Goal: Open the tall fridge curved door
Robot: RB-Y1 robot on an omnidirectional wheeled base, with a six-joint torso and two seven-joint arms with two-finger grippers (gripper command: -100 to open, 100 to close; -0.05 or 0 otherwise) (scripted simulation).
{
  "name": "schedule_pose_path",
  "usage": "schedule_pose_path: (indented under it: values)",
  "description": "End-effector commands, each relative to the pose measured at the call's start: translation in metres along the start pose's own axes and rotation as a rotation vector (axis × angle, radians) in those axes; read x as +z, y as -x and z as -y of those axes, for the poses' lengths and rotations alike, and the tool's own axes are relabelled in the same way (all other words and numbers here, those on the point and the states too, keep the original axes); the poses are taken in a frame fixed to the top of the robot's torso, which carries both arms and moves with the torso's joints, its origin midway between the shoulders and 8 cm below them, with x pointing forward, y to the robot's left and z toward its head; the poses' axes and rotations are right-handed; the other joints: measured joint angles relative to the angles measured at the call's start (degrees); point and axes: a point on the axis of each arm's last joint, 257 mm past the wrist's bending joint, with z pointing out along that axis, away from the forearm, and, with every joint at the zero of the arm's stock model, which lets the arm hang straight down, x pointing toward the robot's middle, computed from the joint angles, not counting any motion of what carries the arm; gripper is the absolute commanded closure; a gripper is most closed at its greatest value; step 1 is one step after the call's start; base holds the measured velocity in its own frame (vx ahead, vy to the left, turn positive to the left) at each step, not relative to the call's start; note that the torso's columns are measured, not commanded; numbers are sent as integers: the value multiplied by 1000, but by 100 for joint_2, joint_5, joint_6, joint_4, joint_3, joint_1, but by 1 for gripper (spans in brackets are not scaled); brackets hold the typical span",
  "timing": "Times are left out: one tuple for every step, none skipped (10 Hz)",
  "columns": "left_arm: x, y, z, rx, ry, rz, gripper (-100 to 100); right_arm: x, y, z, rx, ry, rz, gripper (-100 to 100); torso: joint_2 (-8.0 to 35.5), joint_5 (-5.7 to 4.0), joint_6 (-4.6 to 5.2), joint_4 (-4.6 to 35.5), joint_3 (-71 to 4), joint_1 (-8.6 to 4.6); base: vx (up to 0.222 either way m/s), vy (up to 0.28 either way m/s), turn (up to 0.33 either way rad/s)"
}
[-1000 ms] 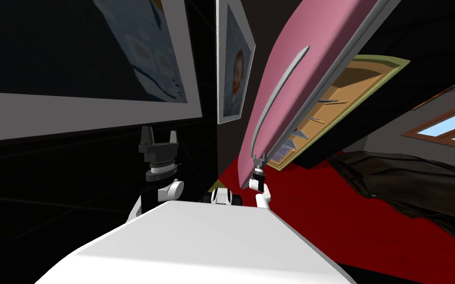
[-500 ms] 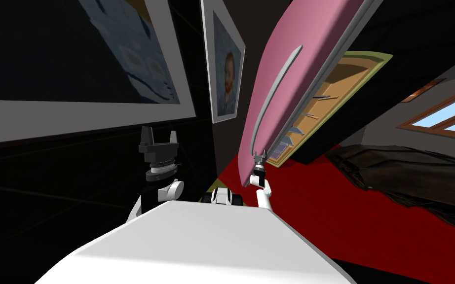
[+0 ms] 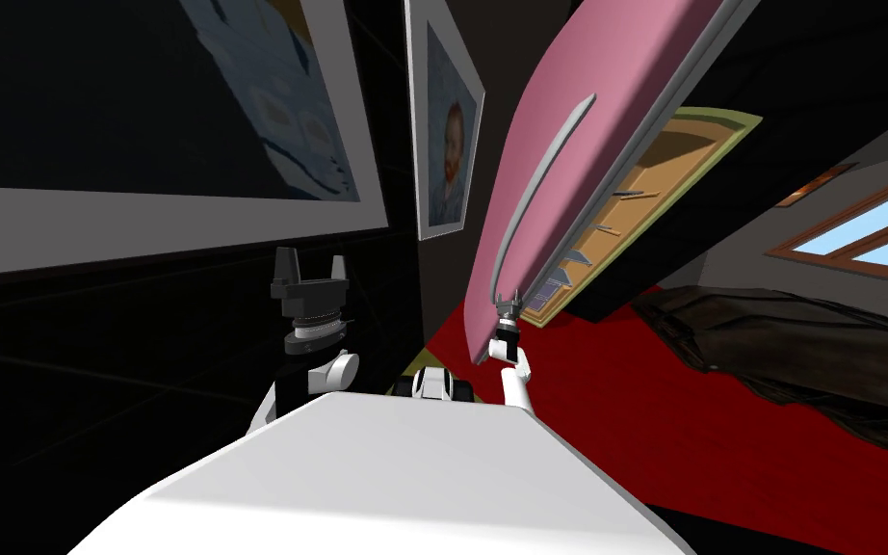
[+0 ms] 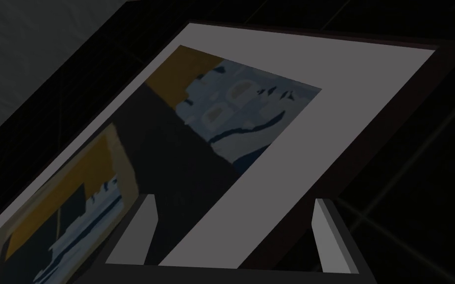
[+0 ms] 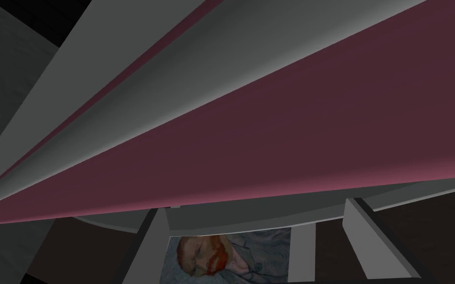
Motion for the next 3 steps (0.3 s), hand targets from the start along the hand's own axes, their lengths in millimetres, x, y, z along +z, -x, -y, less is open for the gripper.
schedule_pose_path:
  values:
    - [0, 0, 0, 0, 0, 0, 0, 0, 0, 0, 0, 0, 0, 0, 1, -1, 1, -1, 1, 1, 0, 0, 0]
    - [0, 0, 0, 0, 0, 0, 0, 0, 0, 0, 0, -1, 0, 0, 2, -1, 2, -2, 2, 3, 0, 0, 0]
    - [0, 0, 0, 0, 0, 0, 0, 0, 0, 0, 0, -1, 1, 0, 3, 0, 2, -2, 2, 5, 0, 0, 0]
